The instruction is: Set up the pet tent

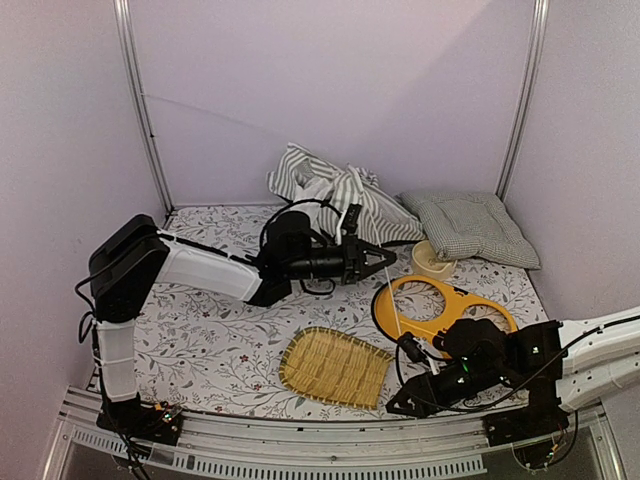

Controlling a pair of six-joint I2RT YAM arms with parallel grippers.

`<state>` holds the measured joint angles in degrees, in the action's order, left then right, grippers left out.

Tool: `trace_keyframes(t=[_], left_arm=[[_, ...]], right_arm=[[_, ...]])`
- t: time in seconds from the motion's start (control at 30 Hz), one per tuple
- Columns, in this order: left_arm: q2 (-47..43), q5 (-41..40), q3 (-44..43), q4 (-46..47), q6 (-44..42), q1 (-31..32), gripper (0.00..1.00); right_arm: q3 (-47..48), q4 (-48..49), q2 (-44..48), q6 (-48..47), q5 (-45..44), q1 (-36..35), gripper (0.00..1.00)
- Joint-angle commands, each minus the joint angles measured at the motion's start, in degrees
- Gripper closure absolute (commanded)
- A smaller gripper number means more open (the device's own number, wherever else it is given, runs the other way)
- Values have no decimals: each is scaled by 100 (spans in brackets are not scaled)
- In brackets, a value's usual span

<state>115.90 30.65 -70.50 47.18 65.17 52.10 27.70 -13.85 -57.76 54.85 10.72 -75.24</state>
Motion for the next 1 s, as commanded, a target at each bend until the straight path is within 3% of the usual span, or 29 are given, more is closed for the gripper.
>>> trace_keyframes(t=[0.0,0.63,0.97], left_arm=[[16,-375,-140,479,43,-384,100],[-145,-148,328,749,73,-610,100],[-123,-164,347,775,74,-685,100]], right_arm=[[-121,-552,29,7,158,24,41],[9,-1376,313,-343,134,532,44],[119,-1404,72,-726,784,597,68]])
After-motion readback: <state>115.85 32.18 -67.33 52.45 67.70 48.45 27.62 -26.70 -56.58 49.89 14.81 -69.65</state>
